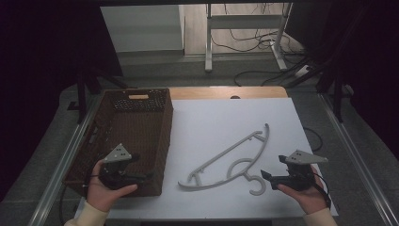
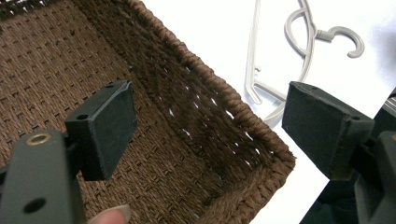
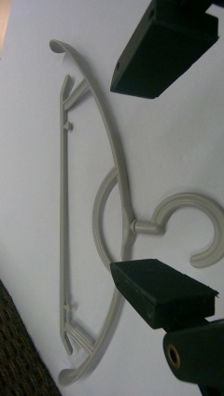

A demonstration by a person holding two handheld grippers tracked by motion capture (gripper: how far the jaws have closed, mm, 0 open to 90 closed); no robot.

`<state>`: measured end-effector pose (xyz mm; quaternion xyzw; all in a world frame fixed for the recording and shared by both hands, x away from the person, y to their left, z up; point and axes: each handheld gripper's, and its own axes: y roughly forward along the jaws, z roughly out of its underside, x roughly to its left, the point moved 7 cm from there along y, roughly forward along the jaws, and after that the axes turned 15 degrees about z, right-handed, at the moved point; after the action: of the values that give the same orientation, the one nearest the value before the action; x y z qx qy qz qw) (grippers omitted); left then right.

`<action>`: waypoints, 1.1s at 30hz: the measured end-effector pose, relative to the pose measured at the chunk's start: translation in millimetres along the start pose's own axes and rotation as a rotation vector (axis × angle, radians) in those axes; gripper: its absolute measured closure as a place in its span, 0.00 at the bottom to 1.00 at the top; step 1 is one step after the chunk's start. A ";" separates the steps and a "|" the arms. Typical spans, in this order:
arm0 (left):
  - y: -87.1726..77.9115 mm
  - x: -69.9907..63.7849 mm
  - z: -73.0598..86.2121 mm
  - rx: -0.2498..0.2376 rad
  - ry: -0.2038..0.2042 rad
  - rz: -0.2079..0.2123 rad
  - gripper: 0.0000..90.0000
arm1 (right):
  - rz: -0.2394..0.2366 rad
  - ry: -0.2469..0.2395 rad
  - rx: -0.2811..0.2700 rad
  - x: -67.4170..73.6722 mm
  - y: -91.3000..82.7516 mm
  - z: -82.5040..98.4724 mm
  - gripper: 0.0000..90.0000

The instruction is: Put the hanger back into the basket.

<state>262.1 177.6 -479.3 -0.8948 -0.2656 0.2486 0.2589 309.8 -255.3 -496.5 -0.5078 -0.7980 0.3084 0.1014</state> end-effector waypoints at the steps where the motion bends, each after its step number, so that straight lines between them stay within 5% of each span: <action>1: -0.7 0.1 -0.6 -0.001 0.001 -0.001 0.20 | 0.000 0.000 0.000 0.0 0.0 0.0 0.14; 23: -6.8 -0.7 1.3 -0.006 0.005 -0.009 0.20 | 0.016 -0.009 0.007 -4.0 -0.3 0.7 0.14; 33: -6.4 -12.0 -4.0 -0.008 0.029 0.003 0.20 | 0.022 -0.008 0.002 -5.3 -1.2 -1.0 0.14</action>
<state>253.4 173.7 -468.8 -0.8998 -0.2612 0.2348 0.2590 311.8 -260.0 -494.3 -0.5152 -0.7925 0.3121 0.0954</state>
